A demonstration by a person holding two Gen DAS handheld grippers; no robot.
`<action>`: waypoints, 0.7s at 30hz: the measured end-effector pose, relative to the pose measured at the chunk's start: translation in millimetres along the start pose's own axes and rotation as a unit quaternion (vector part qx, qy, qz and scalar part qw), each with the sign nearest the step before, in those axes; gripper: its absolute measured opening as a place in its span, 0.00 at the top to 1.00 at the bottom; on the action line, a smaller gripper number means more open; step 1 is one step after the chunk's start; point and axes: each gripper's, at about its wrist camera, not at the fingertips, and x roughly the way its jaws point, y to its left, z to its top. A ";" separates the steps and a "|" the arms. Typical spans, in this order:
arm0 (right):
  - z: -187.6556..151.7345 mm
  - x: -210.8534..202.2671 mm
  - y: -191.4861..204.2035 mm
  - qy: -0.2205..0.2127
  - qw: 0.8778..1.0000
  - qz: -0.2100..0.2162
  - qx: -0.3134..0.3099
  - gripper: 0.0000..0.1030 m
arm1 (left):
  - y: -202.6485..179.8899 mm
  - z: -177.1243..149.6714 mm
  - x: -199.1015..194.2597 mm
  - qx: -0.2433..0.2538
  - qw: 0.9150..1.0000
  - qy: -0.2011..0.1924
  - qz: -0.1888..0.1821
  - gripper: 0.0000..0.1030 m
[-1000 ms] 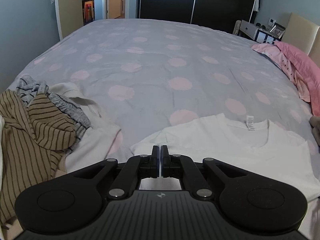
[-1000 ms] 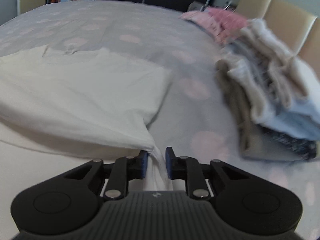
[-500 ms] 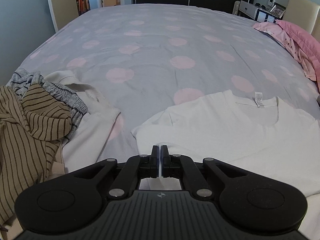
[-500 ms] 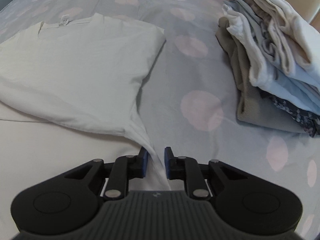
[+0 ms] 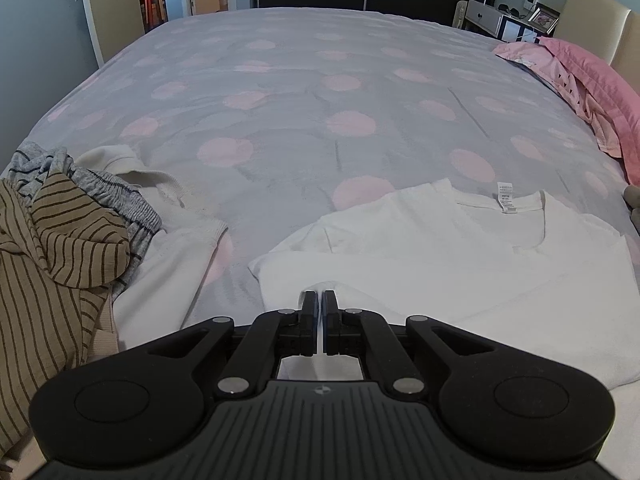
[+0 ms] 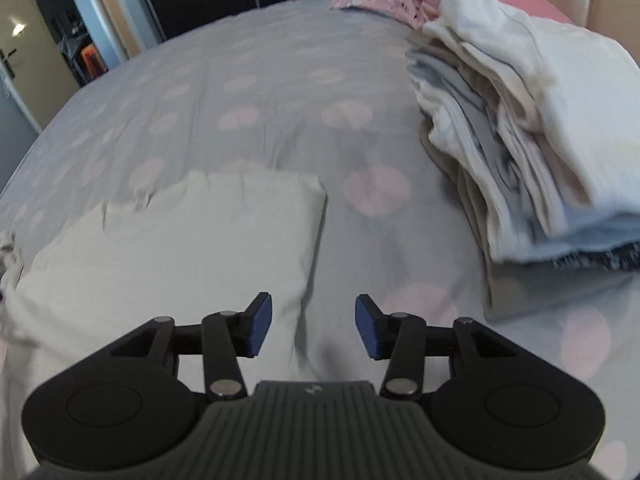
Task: Fold clothes
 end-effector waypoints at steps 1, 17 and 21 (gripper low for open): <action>5.6 10.2 0.8 -0.002 1.000 0.002 0.006 0.52 | -1.0 0.0 -0.1 0.003 1.000 0.000 -0.001 1.00; 57.0 126.3 9.4 -0.002 1.000 0.005 0.023 0.96 | -3.4 2.0 6.8 0.020 1.000 -0.003 -0.006 1.00; 62.0 118.3 14.7 -0.027 0.999 -0.040 -0.019 0.98 | -6.1 4.2 11.5 0.017 1.000 -0.006 -0.022 1.00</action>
